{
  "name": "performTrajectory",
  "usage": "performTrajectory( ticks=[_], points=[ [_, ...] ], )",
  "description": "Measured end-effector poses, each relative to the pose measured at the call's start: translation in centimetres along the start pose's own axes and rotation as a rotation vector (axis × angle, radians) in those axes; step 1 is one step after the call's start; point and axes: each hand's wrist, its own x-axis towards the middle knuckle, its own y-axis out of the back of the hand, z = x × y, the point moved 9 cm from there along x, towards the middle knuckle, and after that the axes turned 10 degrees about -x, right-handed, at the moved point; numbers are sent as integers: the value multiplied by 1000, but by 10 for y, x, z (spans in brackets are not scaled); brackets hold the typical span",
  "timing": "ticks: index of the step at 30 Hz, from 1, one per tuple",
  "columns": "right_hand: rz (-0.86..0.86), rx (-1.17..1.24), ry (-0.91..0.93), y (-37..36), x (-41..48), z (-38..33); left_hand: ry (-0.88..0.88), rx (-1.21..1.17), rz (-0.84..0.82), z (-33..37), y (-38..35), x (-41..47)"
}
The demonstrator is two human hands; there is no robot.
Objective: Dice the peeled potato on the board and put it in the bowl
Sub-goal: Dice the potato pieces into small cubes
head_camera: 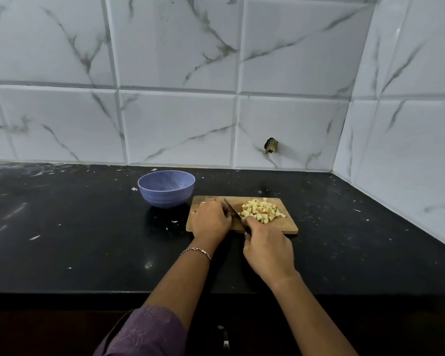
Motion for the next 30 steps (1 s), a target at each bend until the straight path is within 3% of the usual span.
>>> performTrajectory(
  ticks=[8,15,18,30],
  points=[
    [2,193,-165,4,-2,27,-95,-43,-27,18,-14,3],
    [18,151,-75,6,-6,14,220,-471,152,-38,24,2],
    [14,100,-75,4,-5,13,273,-567,186,-60,37,-2],
    [-28,193,-97,-6,3,-4,89,-76,-76,-66,20,17]
  ],
)
